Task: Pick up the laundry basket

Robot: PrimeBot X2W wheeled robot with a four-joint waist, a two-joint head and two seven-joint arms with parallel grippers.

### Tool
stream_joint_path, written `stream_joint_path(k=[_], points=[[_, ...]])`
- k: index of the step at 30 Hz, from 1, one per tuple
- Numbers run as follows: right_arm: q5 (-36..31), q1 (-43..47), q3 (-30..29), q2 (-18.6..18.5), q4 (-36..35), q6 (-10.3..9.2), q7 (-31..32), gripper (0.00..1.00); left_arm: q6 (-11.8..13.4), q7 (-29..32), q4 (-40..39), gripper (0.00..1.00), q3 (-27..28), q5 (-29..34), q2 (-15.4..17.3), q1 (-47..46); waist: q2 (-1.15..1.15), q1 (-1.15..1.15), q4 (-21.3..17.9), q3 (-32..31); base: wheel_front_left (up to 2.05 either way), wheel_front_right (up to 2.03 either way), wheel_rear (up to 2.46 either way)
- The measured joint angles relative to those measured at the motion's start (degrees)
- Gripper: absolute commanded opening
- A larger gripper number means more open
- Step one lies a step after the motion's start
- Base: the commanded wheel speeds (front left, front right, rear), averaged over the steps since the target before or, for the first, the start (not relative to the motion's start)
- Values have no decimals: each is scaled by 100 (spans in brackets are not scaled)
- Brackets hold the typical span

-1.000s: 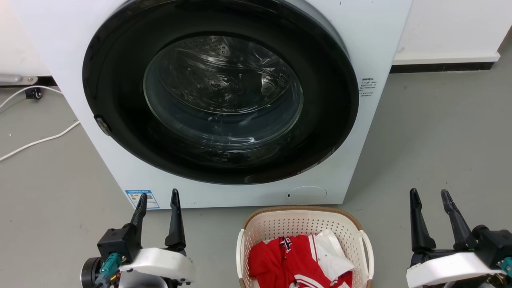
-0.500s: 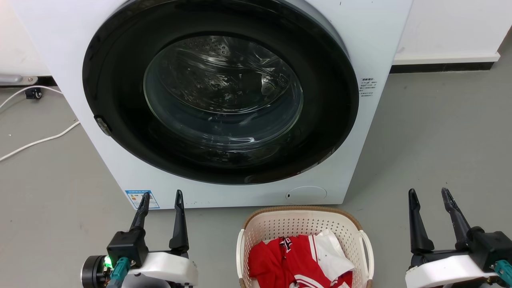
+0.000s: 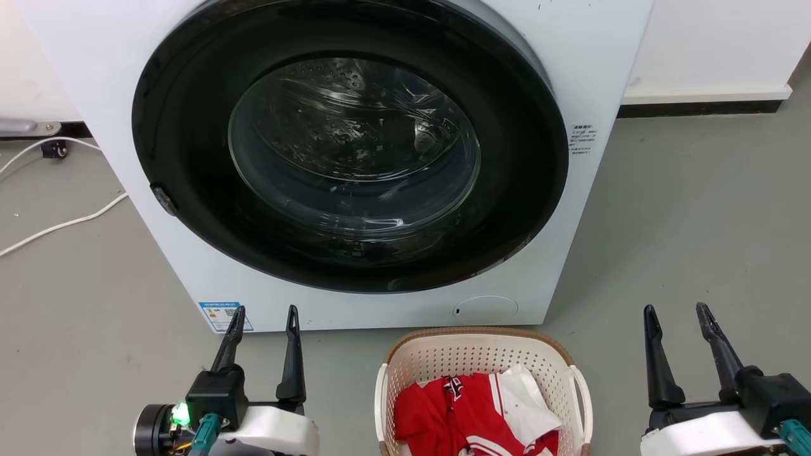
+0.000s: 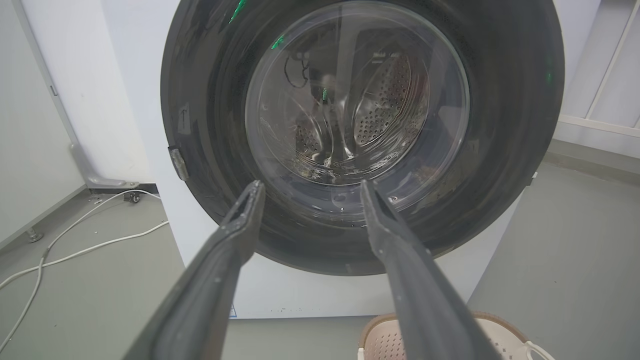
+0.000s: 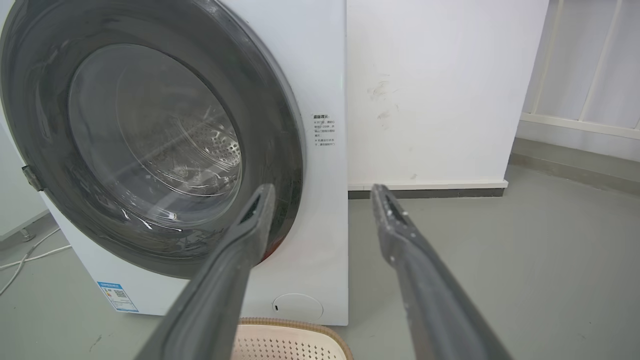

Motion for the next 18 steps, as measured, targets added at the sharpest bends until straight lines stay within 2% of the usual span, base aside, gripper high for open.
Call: stream_joint_path(k=[18], points=[[218, 0, 14, 0, 109, 0, 0, 100, 2, -14, 55, 100, 2, -41, 0, 14, 0, -1, -2, -9, 0, 0, 0]])
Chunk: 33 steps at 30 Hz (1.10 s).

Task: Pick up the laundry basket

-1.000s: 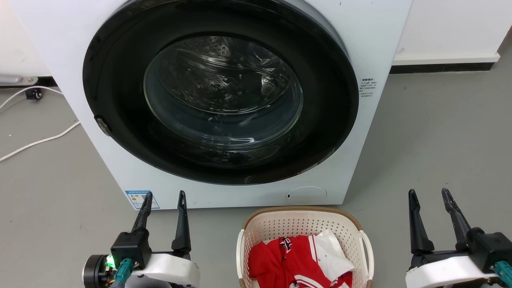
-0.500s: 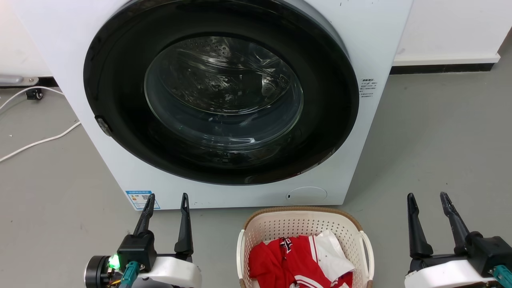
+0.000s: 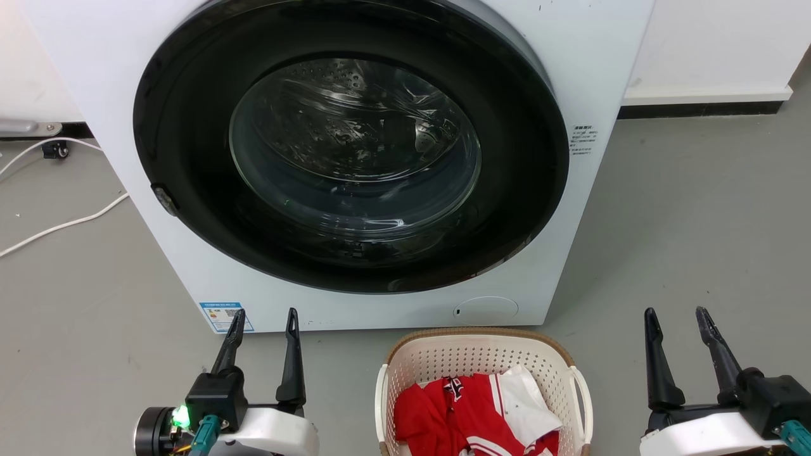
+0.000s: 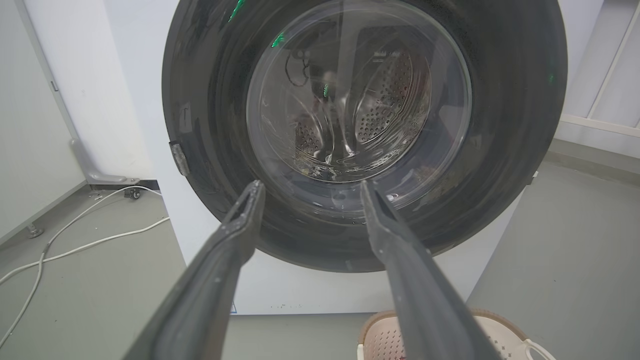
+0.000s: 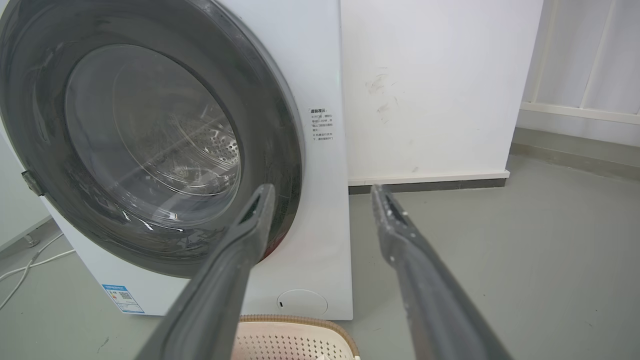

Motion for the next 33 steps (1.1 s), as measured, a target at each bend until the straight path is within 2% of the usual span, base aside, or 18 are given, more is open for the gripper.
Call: stream_joint_path(k=[9, 17, 26, 33], points=[[-19, -4, -10, 0, 20, 0, 0, 100, -5, 0, 80, 100, -10, 7, 1, -1, 0, 0, -13, 65, 0, 0, 0], [-401, -261, -229, 0, 409, 0, -1, 100, -191, -1, 543, 100, -309, -11, 0, -365, 0, 0, -18, 359, 0, 0, 0], [-866, -862, -597, -3, 1169, 1, -1, 100, -470, 0, 1709, 100, -816, -99, -2, -1203, 0, 1, -75, 1107, 0, 0, 0], [-1218, -1505, -704, -3, 2015, 1, -1, 100, -638, -1, 2753, 100, -1085, -269, -4, -1980, 0, 1, -140, 1884, 0, 0, 0]])
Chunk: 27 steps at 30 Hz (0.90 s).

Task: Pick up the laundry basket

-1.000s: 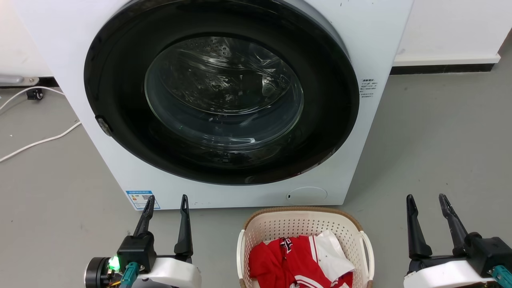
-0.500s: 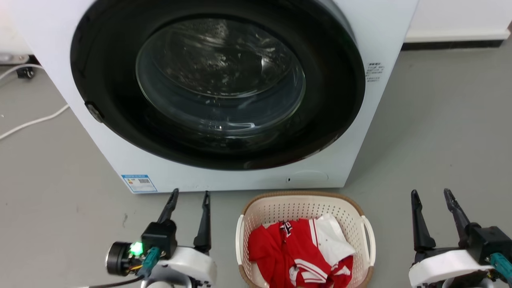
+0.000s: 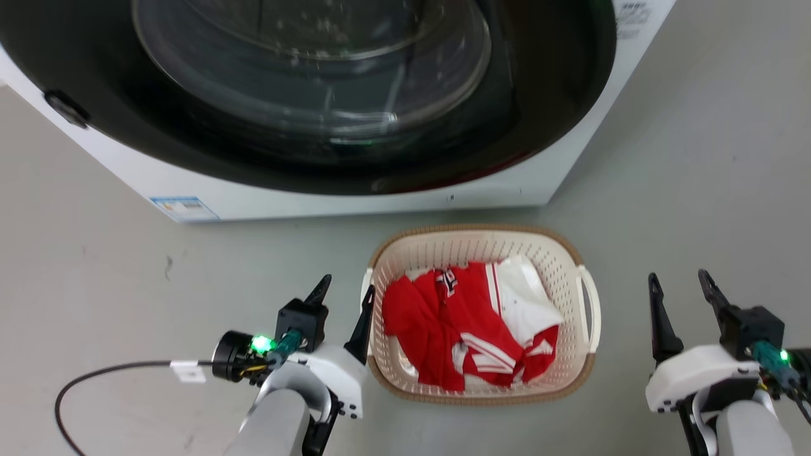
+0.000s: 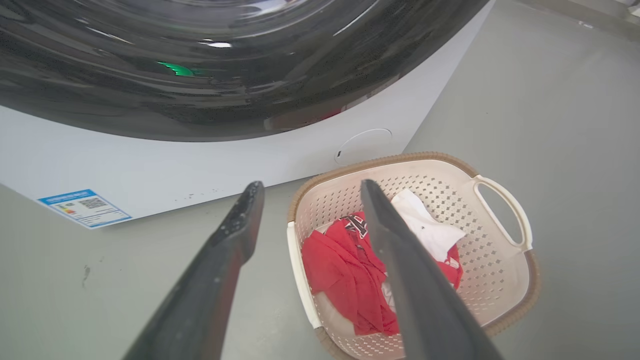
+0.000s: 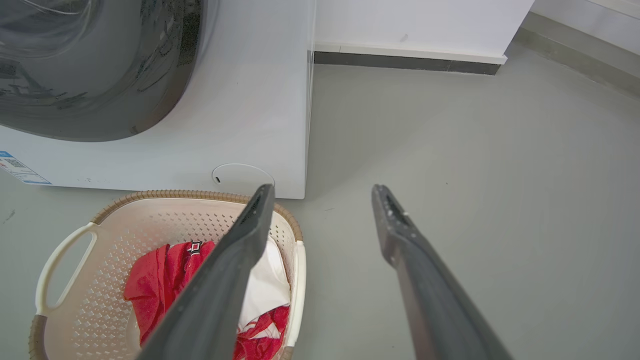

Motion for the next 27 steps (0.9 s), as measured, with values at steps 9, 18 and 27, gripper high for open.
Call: stream_joint_path(k=[9, 18, 27], points=[[-465, -968, -155, -1, 1115, 0, 0, 100, -182, 1, 1427, 100, -163, -42, -1, -1110, 0, 1, -83, 1091, 0, 0, 0], [-884, -1794, -256, -2, 1905, 0, 0, 100, -297, 0, 2402, 100, -216, -45, -2, -2019, 0, 0, -121, 2039, 0, 0, 0], [-1271, -2522, -279, -1, 2633, 0, 0, 100, -371, 0, 2970, 100, -274, -126, 13, -2769, 0, 0, -98, 2816, 0, 0, 0]])
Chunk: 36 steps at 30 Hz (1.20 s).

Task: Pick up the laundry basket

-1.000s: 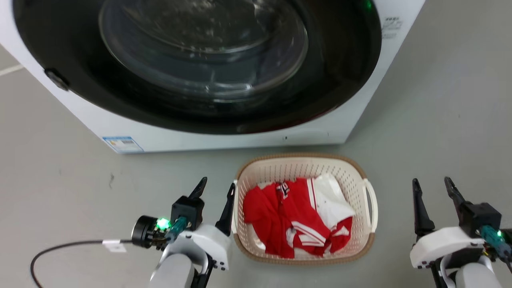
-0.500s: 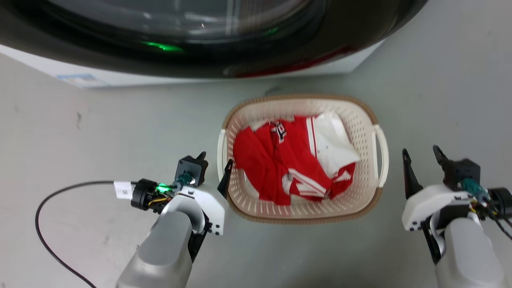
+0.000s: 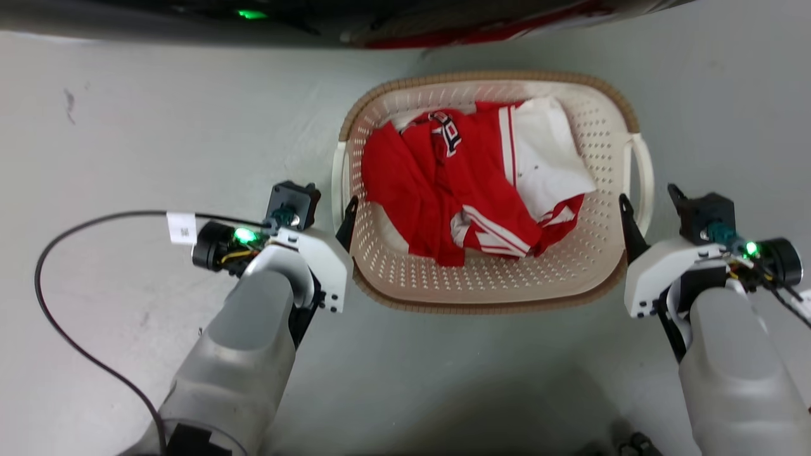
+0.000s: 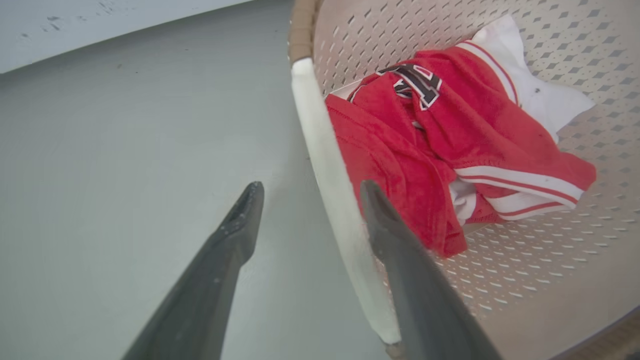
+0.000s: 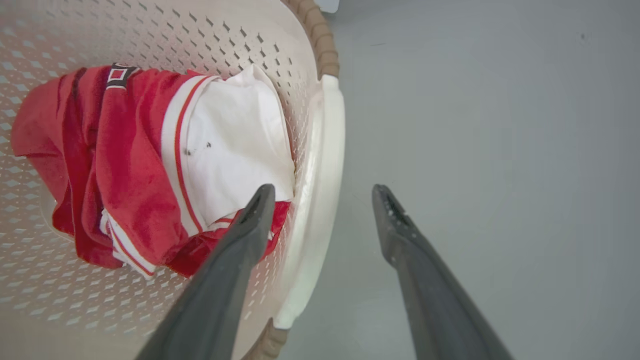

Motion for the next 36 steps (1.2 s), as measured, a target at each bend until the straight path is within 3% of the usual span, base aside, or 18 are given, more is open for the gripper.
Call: stream_joint_path(k=[14, 15, 16, 26, 36], points=[[-313, -539, -44, -1, 417, 0, 0, 100, -59, -11, 345, 100, -283, -70, -31, -522, 0, 0, 109, 532, 0, 0, 0], [-327, -551, -46, 0, 465, 0, 0, 39, -59, -16, 363, 42, -308, -76, -30, -535, 0, 0, 114, 538, 0, 0, 0], [-337, -561, -19, 1, 530, 0, 0, 0, -62, -20, 444, 0, -372, -111, -34, -555, 0, 0, 117, 537, 0, 0, 0], [-283, -581, 126, 43, 883, 0, 1, 0, -55, 53, 547, 0, -877, -614, -52, -513, 0, -1, 99, 335, 0, 0, 0], [-215, -539, 321, 22, 1606, -1, 3, 0, -27, 487, 489, 0, -1571, -1326, -8, -194, 0, -1, 166, -328, 0, 0, 0]])
